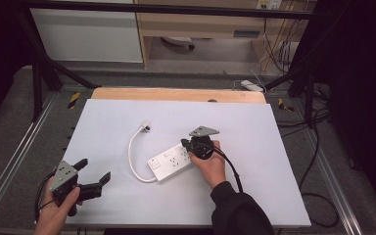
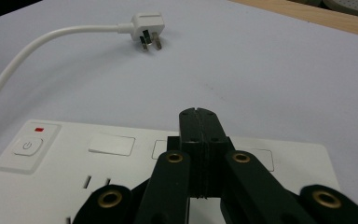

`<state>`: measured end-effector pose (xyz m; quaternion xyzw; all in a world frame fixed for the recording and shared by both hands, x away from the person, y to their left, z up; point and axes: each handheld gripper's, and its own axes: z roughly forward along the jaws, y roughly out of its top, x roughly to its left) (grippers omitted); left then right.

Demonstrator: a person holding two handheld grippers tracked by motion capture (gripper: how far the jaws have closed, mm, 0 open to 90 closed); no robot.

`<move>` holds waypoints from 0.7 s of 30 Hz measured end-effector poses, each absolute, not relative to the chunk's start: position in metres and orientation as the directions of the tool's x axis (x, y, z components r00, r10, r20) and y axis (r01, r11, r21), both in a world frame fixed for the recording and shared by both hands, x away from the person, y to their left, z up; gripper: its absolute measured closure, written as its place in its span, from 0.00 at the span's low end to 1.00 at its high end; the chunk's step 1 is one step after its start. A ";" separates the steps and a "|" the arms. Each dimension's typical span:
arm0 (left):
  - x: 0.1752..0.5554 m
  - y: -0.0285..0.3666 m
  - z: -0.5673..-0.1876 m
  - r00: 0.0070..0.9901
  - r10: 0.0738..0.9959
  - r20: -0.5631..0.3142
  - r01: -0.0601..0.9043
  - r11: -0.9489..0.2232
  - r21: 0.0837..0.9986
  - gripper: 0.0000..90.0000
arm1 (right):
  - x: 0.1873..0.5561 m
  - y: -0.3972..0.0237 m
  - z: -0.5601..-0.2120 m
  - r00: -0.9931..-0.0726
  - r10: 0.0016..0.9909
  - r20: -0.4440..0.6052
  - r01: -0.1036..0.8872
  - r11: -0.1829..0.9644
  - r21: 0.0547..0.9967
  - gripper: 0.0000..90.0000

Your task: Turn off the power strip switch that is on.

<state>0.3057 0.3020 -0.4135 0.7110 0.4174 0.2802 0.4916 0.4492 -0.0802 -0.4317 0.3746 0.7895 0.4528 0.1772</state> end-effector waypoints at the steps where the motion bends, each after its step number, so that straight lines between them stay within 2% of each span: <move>1: 0.306 0.302 -0.413 0.496 0.868 -0.011 0.318 -0.169 0.933 0.06 | 0.449 -0.080 -0.432 -0.657 0.752 0.060 0.434 0.312 0.845 1.00; 21: 0.305 0.302 -0.413 0.494 0.869 -0.008 0.315 -0.170 0.934 0.06 | 0.452 -0.075 -0.439 -0.657 0.751 0.059 0.441 0.321 0.838 1.00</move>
